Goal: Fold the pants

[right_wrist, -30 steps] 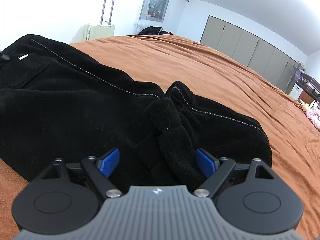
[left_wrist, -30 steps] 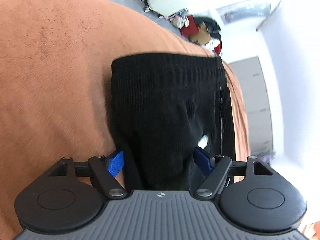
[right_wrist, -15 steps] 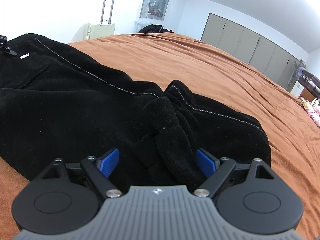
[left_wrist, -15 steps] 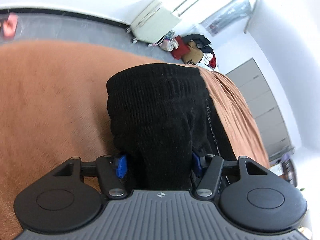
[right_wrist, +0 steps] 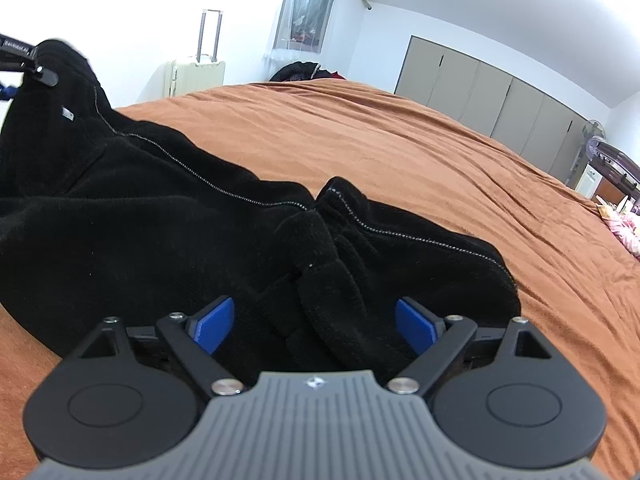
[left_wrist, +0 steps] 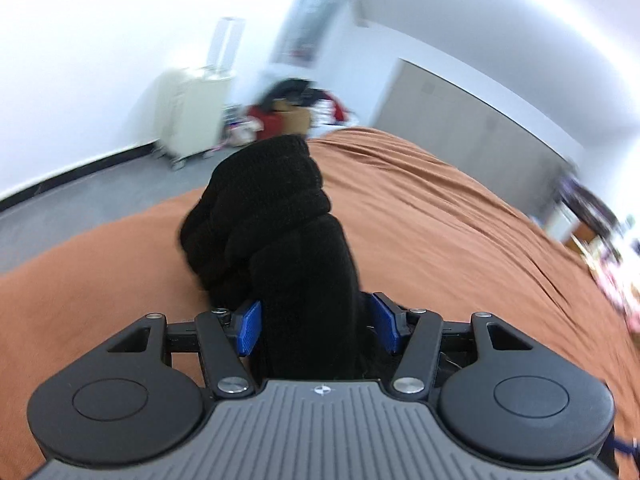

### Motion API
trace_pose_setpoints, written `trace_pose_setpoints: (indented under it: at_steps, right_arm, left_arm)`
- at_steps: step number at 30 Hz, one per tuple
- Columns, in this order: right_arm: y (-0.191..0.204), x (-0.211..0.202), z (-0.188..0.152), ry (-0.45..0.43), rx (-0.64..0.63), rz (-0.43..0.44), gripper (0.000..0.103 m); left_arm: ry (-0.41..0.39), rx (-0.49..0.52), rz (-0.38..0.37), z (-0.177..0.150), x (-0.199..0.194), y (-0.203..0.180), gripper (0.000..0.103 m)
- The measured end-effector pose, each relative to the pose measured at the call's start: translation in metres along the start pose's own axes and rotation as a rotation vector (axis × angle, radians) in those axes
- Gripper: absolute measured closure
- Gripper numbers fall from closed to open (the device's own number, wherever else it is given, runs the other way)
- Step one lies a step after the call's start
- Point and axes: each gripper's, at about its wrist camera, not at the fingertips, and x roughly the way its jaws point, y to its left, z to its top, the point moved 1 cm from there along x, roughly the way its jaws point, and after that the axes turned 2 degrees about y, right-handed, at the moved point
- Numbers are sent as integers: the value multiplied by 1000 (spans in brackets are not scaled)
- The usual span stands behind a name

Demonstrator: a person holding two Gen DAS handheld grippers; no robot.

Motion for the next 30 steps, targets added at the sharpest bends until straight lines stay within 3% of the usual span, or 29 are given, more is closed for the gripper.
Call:
trace_pose_setpoints:
  at_steps: [2,3,5,8,12,15,19,22,24,27,30]
  right_arm:
    - [-1,-2,1,-4,11,-3,18]
    - [-3,-3,1,-6,21,-5,18]
    - [-5,-6,2,-10,46,-7,17]
    - [-7,-9,3,-15,90,0,17]
    - [-4,-13,13,-29,131,47,16]
    - [15,-16,27,-59,87,93,15]
    - [64,-14,52,-109,0,175,13]
    - [126,-10,74,-161,-111,237,13]
    - [174,-5,87,-195,-208,257,13]
    - [256,3,102,-230,-357,262,13]
    - [310,13,109,-210,-384,293,14]
  left_arm:
    - [28,73,-56,-3,-1,-31,44]
    - [61,109,-107,-7,2,-46,57]
    - [142,190,-187,-20,9,-83,66]
    - [250,253,-266,-50,20,-119,67]
    - [277,239,-269,-73,17,-117,63]
    - [250,146,-235,-65,12,-82,52]
    - [157,42,-115,-41,-18,-20,41]
    - [62,47,37,-14,-35,29,40]
    - [30,43,93,0,-45,52,40]
    - [36,42,129,10,-49,71,40]
    - [105,33,145,3,-36,84,34]
